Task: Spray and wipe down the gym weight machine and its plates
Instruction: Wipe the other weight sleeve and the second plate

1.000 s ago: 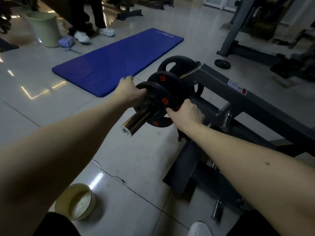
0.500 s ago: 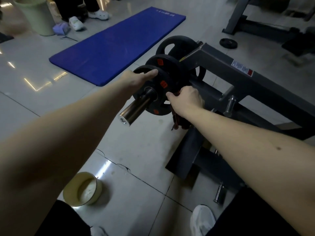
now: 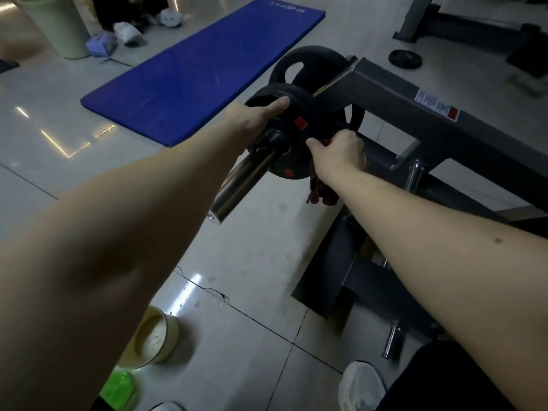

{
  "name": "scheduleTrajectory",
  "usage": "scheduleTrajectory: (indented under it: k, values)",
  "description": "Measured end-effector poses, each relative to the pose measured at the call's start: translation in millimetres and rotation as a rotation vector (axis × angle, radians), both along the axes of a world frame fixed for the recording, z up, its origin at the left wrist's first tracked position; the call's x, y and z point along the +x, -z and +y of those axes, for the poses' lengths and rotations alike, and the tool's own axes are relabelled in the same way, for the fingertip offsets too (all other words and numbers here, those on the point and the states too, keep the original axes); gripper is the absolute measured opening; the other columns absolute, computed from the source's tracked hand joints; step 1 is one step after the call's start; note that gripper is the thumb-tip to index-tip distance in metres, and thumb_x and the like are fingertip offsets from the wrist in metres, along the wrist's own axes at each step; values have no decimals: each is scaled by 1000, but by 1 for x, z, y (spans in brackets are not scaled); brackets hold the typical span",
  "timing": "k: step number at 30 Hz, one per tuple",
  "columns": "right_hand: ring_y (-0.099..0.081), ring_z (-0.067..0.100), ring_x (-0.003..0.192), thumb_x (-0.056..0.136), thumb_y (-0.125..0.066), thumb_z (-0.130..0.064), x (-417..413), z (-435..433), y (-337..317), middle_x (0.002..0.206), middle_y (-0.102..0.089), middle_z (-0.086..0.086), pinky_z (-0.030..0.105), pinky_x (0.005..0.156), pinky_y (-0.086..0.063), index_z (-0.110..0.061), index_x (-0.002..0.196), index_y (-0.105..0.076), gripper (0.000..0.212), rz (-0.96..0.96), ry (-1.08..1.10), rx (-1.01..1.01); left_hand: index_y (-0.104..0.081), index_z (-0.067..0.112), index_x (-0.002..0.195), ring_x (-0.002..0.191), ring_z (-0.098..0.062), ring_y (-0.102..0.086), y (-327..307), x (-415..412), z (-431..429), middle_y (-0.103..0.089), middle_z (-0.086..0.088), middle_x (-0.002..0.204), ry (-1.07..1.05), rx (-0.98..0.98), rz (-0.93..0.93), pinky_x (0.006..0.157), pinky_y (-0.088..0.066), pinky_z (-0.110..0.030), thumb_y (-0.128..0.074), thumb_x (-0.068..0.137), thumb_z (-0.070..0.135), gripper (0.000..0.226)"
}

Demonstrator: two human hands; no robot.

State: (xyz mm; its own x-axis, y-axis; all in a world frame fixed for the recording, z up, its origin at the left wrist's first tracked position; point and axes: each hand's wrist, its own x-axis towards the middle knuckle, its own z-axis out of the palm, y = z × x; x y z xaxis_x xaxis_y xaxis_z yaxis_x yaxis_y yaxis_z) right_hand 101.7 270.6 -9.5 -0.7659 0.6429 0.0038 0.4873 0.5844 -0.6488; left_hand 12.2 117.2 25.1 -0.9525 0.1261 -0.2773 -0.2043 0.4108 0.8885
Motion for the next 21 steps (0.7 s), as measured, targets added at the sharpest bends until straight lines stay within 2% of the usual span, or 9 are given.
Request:
scheduleTrajectory:
  k: [4, 7, 8, 10, 12, 15, 17, 19, 21]
  values:
    - [-64, 22, 88, 93, -69, -50, 1, 0, 0, 106, -65, 3, 31, 71, -50, -9, 116, -65, 47, -4, -5, -36, -57, 9, 129, 94, -23, -67, 2, 0, 6, -67, -7, 111, 9, -8, 13, 91, -57, -40, -78, 68, 73, 91]
    - [-66, 21, 92, 88, -76, -45, 8, 3, -7, 112, -69, 5, 26, 67, -48, -7, 121, -65, 51, 53, 49, -264, -59, 9, 126, 86, -19, -64, -3, 8, -1, -65, -5, 100, 42, -88, 41, 68, -51, -28, -72, 81, 67, 74]
    - [-66, 21, 92, 86, -78, -45, 10, 4, -9, 111, -70, 5, 26, 66, -48, -8, 121, -65, 52, 68, 59, -333, -59, 9, 125, 91, -20, -66, -3, 10, -8, -65, -6, 97, 48, -114, 53, 63, -47, -26, -70, 85, 63, 68]
    - [-66, 22, 96, 82, -78, -48, 16, 6, -16, 110, -70, 3, 29, 76, -53, -11, 121, -66, 54, 68, 56, -431, -57, 8, 132, 111, -26, -65, -2, 13, -26, -67, -12, 114, 75, -161, 67, 71, -47, -28, -70, 90, 51, 62]
    - [-67, 25, 97, 80, -76, -47, 24, 6, -23, 107, -70, 2, 36, 89, -56, -13, 121, -66, 54, 60, 55, -544, -56, 7, 138, 115, -24, -61, -3, 25, -46, -63, -11, 130, 134, -230, 94, 86, -47, -32, -73, 92, 38, 57]
    - [-66, 25, 92, 79, -62, -35, 43, 1, -37, 100, -69, 5, 38, 85, -57, -11, 105, -67, 35, 39, 25, -617, -65, 11, 129, 107, -16, -63, -4, 50, -67, -68, -3, 125, 193, -323, 152, 95, -50, -31, -75, 91, 29, 43]
    - [-61, 21, 81, 81, -53, -28, 55, -7, -46, 87, -64, 3, 33, 71, -49, -12, 86, -61, 18, 25, -52, -604, -70, 14, 121, 98, -11, -66, -5, 67, -76, -71, -1, 114, 204, -370, 194, 84, -53, -26, -74, 91, 26, 32]
    - [-56, 21, 73, 82, -50, -19, 66, -18, -53, 70, -58, 1, 33, 66, -43, -16, 73, -54, 10, 22, -141, -612, -71, 14, 118, 89, -6, -64, -6, 85, -83, -71, 1, 109, 215, -416, 248, 70, -48, -18, -71, 93, 24, 27]
    - [-58, 22, 70, 80, -51, -9, 74, -30, -59, 64, -60, 1, 33, 67, -46, -11, 70, -58, 12, 13, -237, -601, -70, 14, 121, 92, -9, -65, -12, 104, -88, -70, 1, 112, 224, -430, 294, 73, -52, -22, -69, 94, 27, 30]
